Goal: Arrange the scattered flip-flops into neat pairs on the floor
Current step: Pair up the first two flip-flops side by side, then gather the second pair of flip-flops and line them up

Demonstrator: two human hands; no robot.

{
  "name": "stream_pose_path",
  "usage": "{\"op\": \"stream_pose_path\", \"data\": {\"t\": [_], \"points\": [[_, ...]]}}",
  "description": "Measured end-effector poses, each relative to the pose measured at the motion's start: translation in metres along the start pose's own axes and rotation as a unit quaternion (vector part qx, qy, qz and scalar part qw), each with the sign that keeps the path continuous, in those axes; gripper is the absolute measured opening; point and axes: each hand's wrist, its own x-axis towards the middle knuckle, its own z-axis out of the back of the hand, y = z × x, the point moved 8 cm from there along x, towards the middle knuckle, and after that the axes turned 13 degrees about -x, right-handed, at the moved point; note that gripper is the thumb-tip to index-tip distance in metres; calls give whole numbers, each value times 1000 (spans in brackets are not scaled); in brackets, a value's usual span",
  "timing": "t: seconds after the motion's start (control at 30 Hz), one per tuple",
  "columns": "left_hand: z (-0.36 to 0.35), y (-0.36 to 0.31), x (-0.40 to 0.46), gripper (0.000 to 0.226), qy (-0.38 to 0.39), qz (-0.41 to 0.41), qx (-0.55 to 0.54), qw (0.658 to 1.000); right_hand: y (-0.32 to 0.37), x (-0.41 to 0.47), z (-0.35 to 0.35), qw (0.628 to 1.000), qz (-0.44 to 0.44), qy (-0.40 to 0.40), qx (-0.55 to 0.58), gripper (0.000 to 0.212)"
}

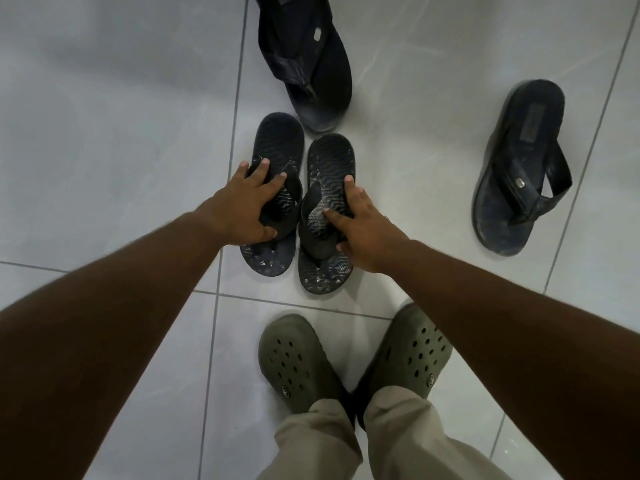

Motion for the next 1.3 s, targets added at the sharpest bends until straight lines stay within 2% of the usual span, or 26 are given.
{"op": "stream_pose_path", "data": {"t": [0.13,0.27,0.37,0.43,0.5,0.57,0.67,0.77,0.87,0.97,1.07,1.13,1.2,1.3], "points": [[5,-12,-3,104,-15,6,83,996,-7,-3,12,998,-34,15,47,86],[33,-46,-2,106,-85,23,52,995,-67,-33,42,976,-158,-59,136,82],[68,-69,13,104,-141,29,12,990,-134,-75,55,958,-250,-117,83,77],[94,-81,36,102,-181,33,1,983,-172,-98,56,951,-285,-122,13,81],[118,-85,65,98,-222,47,-10,974,-201,-113,45,945,-315,-82,-42,89],[131,-84,94,92,-235,64,-32,969,-224,-122,25,939,-342,-31,-24,95],[129,-87,122,80,-238,80,-69,966,-227,-118,1,948,-316,-21,36,94],[121,-127,141,71,-250,28,-64,966,-212,-106,-10,957,-287,-35,33,90],[112,-187,173,78,-197,-14,-34,980,-195,-96,-12,960,-274,-45,35,89],[105,-235,204,80,-151,-9,-8,988,-172,-88,-17,967,-246,-31,56,90],[98,-264,216,83,-107,0,22,994,-156,-89,-21,969,-232,3,86,90],[94,-267,209,84,-113,-6,49,992,-154,-92,-13,969,-230,10,91,81],[90,-265,189,81,-155,-42,71,984,-165,-97,19,963,-249,-73,78,67],[65,-265,150,73,-203,-93,92,970,-205,-97,90,915,-294,-269,64,47]]}}
